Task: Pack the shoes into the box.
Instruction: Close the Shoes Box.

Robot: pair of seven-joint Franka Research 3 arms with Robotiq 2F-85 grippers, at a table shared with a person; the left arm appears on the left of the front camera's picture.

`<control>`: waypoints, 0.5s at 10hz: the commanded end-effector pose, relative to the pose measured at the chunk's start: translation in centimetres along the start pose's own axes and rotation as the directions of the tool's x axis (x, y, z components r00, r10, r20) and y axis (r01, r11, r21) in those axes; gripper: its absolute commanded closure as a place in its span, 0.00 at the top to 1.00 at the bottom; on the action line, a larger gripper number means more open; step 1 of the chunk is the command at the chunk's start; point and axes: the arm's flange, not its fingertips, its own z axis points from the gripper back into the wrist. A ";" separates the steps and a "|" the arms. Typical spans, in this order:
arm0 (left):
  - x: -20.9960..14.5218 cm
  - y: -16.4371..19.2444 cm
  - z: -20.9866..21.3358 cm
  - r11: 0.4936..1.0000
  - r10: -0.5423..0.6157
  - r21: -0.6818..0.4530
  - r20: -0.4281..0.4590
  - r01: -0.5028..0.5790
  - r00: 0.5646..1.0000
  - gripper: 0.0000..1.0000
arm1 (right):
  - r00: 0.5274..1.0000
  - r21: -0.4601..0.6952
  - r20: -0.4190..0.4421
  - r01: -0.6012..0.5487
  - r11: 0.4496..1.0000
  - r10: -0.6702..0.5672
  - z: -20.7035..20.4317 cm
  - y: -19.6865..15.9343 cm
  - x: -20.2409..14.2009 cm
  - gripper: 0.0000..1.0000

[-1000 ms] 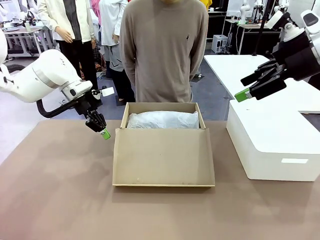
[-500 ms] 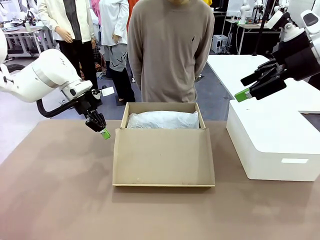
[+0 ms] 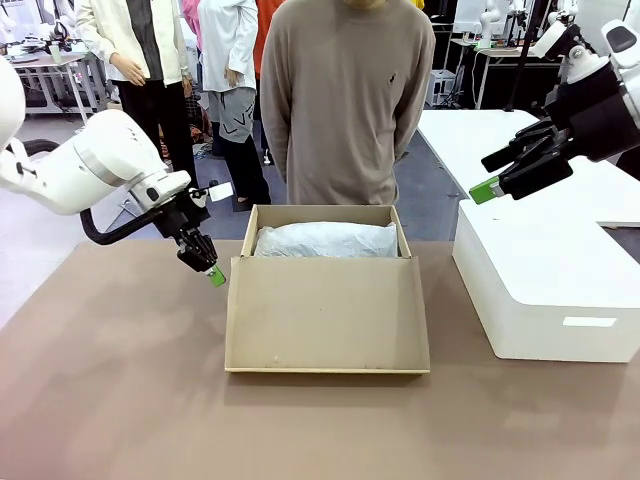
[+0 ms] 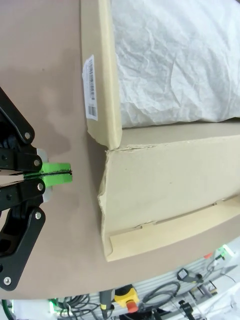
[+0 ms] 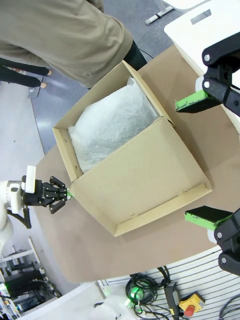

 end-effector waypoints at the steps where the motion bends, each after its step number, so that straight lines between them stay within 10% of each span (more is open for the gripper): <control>1: 0.0 -0.3 -1.0 1.000 0.002 0.013 0.033 -0.003 0.999 0.00 | 1.000 0.013 0.022 -0.008 1.000 0.008 0.0 -0.2 0.0 1.00; 5: -0.1 0.2 -3.3 1.000 0.002 -0.015 0.075 -0.001 0.997 0.00 | 1.000 0.013 0.022 -0.008 1.000 0.008 0.0 -0.2 0.0 1.00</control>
